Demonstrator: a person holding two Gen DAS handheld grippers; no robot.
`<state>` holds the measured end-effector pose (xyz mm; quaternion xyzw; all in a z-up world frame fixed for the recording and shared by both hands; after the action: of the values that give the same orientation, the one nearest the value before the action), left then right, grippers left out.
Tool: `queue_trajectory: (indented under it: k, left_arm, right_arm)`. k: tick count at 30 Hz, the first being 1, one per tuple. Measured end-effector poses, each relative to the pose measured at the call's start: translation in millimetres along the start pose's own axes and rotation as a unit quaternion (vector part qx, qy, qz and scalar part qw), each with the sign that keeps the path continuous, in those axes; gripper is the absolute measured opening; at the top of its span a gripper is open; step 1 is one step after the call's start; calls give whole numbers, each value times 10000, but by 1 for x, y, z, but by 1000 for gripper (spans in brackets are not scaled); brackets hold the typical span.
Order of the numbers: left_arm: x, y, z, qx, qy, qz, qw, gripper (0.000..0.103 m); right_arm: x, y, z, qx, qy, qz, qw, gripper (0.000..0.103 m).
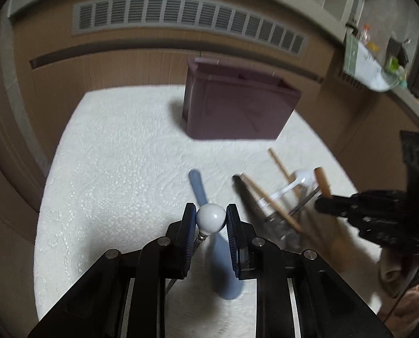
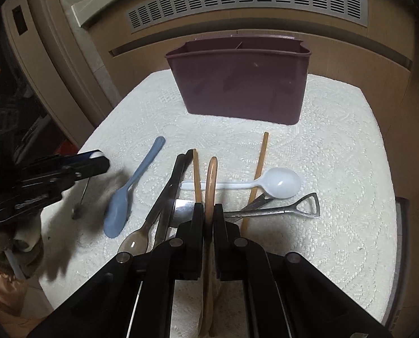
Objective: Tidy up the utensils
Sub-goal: 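Carry both into the maroon caddy and open both tools to release them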
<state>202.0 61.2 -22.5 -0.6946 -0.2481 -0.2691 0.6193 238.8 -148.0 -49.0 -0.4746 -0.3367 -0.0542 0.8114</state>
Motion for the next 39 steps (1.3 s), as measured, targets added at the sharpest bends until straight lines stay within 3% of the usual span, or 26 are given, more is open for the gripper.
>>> queue_trajectory:
  k: [6, 12, 16, 22, 26, 29, 37, 39]
  left_arm:
    - [17, -38, -6, -116, -217, -535, 9983, 23]
    - [56, -65, -14, -344, -302, -1037, 9936, 23]
    - [106, -80, -25, -617, -194, -1437, 9875, 23]
    - [189, -84, -34, -907, -188, -2020, 9750, 23]
    - [225, -50, -32, -1158, -382, -1874, 9747, 23]
    - [234, -13, -28, -1197, -483, -1623, 9783, 23]
    - [213, 83, -14, -1174, -744, -657, 9881, 24]
    - [205, 91, -12, -1106, -781, -572, 9891, 24]
  right_arm:
    - [7, -28, 5, -3, -42, -401, 9992, 5]
    - [27, -66, 6, -12, -62, -931, 9956, 5]
    - [65, -97, 9, -125, -326, -1368, 9900, 5]
    - [153, -139, 5, -558, -710, -2105, 9734, 5]
    - [195, -127, -9, -634, -717, -2241, 9699, 5]
    - [209, -101, -21, -727, -776, -2229, 9690, 5]
    - [207, -17, -72, -602, -364, -1424, 9873, 6]
    - [202, -7, -79, -566, -264, -1247, 9902, 12]
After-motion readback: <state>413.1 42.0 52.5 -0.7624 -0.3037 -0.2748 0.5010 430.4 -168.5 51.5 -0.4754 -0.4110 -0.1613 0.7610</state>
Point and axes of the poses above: each gripper's, at about its wrist camera, not at the fingertips, and y roughly the way its jaws point, z to its left, x to its top, the point moved 1 cm from there along y, roughly the way its jaws point, and after that the axes turned 11 degrees about x, right-handed, at the moved point
